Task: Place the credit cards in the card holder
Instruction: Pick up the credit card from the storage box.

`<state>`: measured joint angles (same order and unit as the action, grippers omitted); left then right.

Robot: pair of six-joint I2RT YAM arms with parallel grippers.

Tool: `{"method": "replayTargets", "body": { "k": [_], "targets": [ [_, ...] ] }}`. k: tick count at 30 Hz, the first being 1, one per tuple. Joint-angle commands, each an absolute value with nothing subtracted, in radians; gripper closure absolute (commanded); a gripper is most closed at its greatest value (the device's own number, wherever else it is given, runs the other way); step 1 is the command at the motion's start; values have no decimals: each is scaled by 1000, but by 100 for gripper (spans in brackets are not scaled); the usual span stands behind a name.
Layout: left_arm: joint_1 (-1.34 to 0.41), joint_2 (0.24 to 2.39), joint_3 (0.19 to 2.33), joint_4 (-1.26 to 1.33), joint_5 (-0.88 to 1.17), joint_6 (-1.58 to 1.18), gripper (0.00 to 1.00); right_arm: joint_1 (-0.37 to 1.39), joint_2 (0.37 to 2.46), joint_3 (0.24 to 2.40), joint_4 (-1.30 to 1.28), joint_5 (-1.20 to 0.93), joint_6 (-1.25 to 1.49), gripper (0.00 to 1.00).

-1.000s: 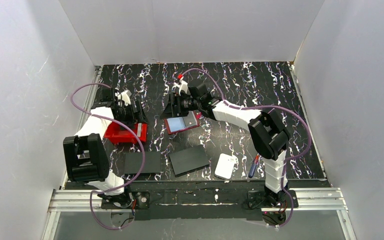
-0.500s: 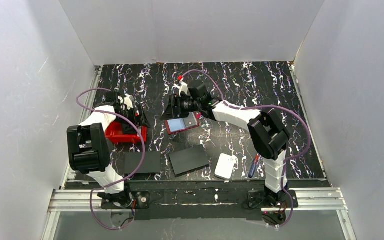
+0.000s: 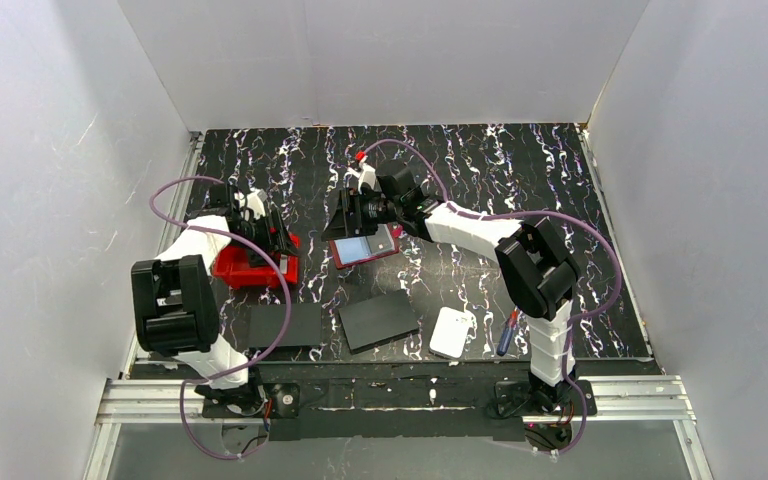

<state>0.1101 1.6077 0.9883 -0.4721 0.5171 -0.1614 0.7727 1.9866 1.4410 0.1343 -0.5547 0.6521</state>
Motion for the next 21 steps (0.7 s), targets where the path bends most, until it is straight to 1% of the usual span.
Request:
{"method": "replayTargets", "body": {
  "k": [1,15,18,21],
  "targets": [
    [113,1536,970,-473,543,-157,43,774,1996,1438,172,-576,648,28],
    [112,1530,978,-497,493,-143,68,775,2000,1439,174,-579,651,28],
    [111,1517,981,-507,472,-136,75,776,2000,1437,175,-580,651,29],
    [112,1504,983,-514,444,-134,78,776,2000,1436,174,-582,650,29]
  ]
}}
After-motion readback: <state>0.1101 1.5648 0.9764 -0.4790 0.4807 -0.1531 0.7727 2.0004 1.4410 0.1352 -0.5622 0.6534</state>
